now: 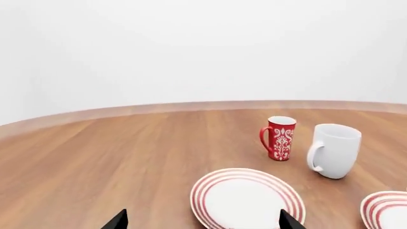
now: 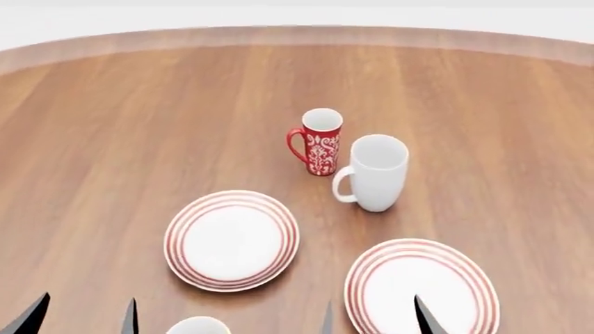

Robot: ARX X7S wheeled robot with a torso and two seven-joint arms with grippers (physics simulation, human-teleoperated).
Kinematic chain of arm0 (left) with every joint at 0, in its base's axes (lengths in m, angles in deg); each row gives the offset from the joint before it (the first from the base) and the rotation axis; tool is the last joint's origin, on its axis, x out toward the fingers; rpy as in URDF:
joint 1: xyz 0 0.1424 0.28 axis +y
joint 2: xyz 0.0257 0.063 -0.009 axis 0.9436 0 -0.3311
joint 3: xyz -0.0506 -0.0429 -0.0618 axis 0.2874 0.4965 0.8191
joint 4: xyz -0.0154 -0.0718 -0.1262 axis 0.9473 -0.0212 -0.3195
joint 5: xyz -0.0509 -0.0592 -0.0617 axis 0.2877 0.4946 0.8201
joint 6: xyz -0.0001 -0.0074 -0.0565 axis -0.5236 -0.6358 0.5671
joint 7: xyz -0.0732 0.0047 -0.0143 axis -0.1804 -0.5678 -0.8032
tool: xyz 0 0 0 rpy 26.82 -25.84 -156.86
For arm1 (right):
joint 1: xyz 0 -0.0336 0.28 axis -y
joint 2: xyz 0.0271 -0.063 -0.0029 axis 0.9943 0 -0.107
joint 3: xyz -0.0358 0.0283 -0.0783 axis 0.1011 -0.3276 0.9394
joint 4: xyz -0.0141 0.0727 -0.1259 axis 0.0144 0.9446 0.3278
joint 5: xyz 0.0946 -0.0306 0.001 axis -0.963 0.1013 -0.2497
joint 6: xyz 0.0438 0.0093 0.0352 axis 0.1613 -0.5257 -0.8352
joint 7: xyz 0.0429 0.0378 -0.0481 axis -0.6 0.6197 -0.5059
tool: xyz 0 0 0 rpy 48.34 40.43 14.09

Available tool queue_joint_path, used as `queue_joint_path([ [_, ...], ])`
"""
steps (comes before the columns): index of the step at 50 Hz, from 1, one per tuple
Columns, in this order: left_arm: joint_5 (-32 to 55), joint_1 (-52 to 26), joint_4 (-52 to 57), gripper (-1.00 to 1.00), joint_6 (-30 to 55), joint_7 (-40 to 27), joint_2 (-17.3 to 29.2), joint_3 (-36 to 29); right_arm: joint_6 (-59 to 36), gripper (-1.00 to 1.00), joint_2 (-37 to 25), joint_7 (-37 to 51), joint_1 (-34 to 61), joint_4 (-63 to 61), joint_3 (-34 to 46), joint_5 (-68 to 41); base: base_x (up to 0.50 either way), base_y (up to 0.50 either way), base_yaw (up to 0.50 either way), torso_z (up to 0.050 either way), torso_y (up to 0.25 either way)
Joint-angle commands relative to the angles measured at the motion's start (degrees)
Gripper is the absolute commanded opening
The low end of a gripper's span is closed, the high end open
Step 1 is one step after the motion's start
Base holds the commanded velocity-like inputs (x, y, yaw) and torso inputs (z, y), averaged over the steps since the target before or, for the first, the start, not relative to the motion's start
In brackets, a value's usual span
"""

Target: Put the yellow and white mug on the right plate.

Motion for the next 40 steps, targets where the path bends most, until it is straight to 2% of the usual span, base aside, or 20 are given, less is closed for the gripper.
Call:
queue_joint_path([
  [1, 0.27, 0.03, 0.1, 1.0, -0.1, -0.3, 0.4, -0.44, 0.34, 1.0, -0.55, 0.15, -0.06, -0.13, 0.57, -0.37, 0.46, -0.2, 0.0, 0.0, 0.0],
  [9, 0.44, 0.03, 0.28, 1.0, -0.05, -0.54, 0.66, -0.68, -0.74, 1.0, -0.32, 1.4, 0.43, 0.12, 0.33, -0.58, 0.43, -0.19, 0.0, 0.0, 0.0],
  [26, 0.96, -0.08, 0.52, 1.0, 0.01, -1.0, 1.18, -1.0, -2.73, 1.0, -1.62, 1.54, 0.95, -1.5, 0.61, -1.73, 0.0, 0.0, 0.0, 0.0, 0.0],
  [40, 1.5, 0.04, 1.5, 1.0, 0.54, -1.54, 1.73, -1.05, -11.13, 1.0, -9.52, -5.67, 4.11, -1.98, -1.01, -7.77, 0.0, 0.0, 0.0, 0.0, 0.0],
])
